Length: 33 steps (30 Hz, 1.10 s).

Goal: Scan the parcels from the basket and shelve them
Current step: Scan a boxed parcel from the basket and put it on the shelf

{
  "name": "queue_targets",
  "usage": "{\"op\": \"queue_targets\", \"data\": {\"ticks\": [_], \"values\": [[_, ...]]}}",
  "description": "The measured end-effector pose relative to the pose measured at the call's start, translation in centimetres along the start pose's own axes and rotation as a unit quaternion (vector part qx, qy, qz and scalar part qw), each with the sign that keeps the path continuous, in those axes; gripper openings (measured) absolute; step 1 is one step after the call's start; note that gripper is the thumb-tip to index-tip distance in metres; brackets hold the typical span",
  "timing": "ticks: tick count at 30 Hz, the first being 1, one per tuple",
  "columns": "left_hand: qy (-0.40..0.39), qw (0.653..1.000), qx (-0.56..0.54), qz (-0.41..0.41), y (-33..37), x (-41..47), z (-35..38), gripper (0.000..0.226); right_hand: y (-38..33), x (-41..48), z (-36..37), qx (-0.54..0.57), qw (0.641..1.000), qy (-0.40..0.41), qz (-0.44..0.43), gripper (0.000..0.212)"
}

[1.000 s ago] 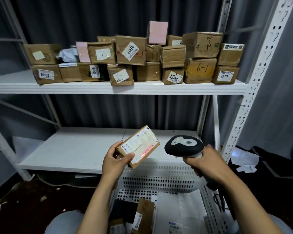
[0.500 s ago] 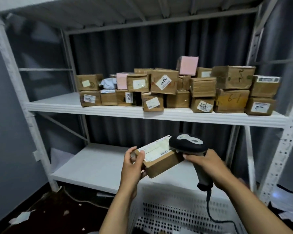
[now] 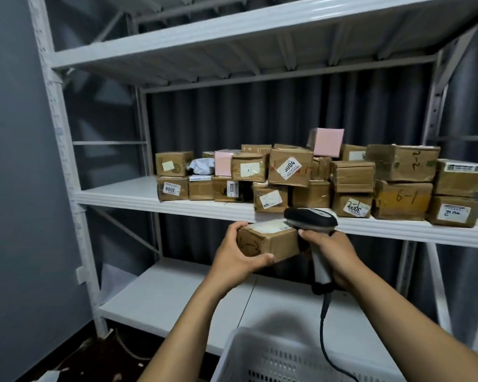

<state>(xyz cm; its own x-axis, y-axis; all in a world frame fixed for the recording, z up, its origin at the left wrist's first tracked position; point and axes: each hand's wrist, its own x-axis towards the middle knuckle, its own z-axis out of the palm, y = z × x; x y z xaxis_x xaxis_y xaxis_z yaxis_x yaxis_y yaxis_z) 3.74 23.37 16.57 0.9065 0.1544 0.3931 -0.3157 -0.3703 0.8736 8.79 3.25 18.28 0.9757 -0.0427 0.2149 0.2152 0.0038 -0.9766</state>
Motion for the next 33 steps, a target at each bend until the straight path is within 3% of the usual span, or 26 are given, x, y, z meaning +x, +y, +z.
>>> {"op": "queue_targets", "data": {"ticks": [7, 12, 16, 23, 27, 31, 33], "values": [[0.189, 0.980, 0.017, 0.053, 3.0, 3.9, -1.8, 0.073, -4.4, 2.2, 1.1, -0.041, 0.998, -0.013, -0.044, 0.017], [0.263, 0.962, 0.027, 0.068, 6.7, 8.2, -2.7, 0.078, -7.2, 4.4, 1.0, -0.052, 0.995, -0.015, -0.082, 0.010], [0.266, 0.956, 0.072, 0.104, 8.6, 12.6, -1.9, 0.081, -7.9, 6.4, 0.1, -0.077, 0.993, 0.009, -0.090, 0.027], [0.224, 0.954, 0.168, 0.103, 8.6, 20.6, 0.6, 0.084, -7.1, 9.4, -2.3, -0.072, 0.994, 0.041, -0.072, 0.029], [0.226, 0.951, 0.193, 0.086, 7.9, 23.3, 1.7, 0.088, -6.3, 10.7, -3.6, -0.081, 0.993, 0.045, -0.067, 0.060], [0.208, 0.947, 0.235, 0.062, 7.3, 25.1, 2.1, 0.097, -6.0, 11.5, -4.6, -0.089, 0.993, 0.050, -0.067, 0.023], [0.184, 0.947, 0.258, 0.054, 6.9, 25.4, 2.0, 0.099, -5.9, 11.7, -5.0, -0.084, 0.993, 0.044, -0.070, 0.015]]}}
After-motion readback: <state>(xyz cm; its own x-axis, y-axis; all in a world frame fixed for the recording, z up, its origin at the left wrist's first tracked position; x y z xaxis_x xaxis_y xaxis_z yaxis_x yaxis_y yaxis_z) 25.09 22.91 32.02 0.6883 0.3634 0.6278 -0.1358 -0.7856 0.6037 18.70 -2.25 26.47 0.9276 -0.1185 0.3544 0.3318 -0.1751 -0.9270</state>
